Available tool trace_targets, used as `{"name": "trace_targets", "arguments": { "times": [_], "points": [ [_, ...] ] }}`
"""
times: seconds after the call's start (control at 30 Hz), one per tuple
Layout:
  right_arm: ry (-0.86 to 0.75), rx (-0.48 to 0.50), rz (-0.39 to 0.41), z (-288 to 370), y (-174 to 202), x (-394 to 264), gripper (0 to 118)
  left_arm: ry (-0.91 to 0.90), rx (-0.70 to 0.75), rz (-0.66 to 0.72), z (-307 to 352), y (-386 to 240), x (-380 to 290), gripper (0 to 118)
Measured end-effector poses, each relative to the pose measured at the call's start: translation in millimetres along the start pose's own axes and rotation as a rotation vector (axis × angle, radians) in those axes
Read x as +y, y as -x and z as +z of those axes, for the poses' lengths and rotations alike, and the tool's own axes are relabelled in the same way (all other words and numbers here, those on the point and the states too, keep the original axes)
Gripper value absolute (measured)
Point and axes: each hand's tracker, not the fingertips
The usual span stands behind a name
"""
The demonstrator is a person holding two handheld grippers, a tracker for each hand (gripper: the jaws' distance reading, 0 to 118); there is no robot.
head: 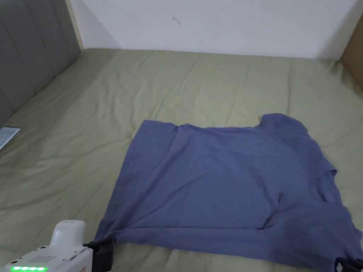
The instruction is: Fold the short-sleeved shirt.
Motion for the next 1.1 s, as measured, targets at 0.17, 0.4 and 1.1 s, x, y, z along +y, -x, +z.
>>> {"name": "trace_targets", "arguments": {
  "times": [0.17,0.4,1.1],
  "points": [
    [0.004,0.001,0.021,-2.7,-1.8,1.7,7,0.078,-0.01,-0.023,-22.6,-7.4,-0.1,1],
    [0.029,-0.078,0.021,-29.2,-33.8,15.0,91,0.079,-0.022,-0.015,-16.2,0.4,8.6,1],
    [0.02,0.004,-0.06,-30.3,-62.5,36.4,0,0.067,-0.019,0.002,-7.8,3.4,30.6,1]
  ]
}}
